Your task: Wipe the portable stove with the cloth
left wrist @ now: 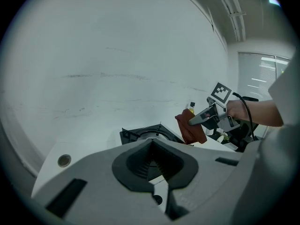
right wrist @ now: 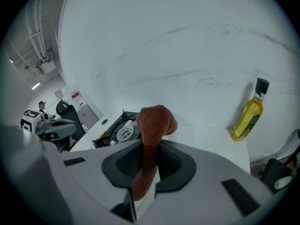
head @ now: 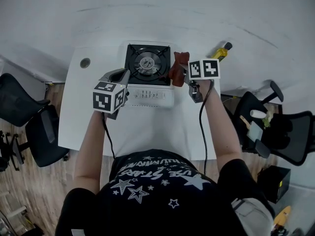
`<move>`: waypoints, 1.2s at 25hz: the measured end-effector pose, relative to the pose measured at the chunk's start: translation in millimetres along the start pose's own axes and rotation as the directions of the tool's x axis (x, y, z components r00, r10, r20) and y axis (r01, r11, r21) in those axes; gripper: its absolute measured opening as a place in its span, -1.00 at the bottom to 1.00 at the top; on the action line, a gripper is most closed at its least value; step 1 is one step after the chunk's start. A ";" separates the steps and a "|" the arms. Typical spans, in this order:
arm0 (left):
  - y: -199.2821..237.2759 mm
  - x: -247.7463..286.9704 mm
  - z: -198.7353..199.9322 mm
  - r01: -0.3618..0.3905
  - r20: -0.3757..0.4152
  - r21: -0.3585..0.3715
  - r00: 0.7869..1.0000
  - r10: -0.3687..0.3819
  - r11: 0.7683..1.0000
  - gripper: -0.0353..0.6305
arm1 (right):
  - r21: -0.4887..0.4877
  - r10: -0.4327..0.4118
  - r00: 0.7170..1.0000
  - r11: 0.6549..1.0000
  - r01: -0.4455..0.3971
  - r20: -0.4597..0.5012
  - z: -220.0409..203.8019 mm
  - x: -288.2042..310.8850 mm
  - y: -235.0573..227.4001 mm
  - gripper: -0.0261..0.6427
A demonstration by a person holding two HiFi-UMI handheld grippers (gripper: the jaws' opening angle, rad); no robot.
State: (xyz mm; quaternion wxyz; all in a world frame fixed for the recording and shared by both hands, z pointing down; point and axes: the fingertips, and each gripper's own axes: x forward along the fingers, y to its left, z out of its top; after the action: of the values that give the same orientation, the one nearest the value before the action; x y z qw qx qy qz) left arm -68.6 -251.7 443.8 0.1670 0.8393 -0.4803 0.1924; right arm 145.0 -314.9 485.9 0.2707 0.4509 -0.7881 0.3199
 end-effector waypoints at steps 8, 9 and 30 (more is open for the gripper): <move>6.9 -22.6 0.3 -0.006 0.032 -0.011 0.999 0.007 1.000 -0.88 | -0.104 0.101 0.993 0.990 -0.094 0.060 22.6 -21.3 77.1 -0.74; 7.6 -25.7 -0.3 -0.006 0.034 -0.011 0.999 0.007 1.000 -0.88 | -0.112 0.119 0.991 0.987 -0.112 0.062 23.9 -21.6 88.1 -0.74; 79.2 -72.6 -36.4 -0.042 0.015 -0.049 0.999 0.043 0.998 -0.88 | -0.108 0.294 0.954 0.948 -0.298 -0.057 -3.6 81.3 261.2 -0.74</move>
State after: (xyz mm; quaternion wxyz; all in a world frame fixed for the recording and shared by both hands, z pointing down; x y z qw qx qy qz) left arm -177.2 -219.2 448.0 0.1794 0.8262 -0.5037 0.1775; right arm -121.7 -254.4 478.4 0.2610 0.3048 -0.8584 0.3197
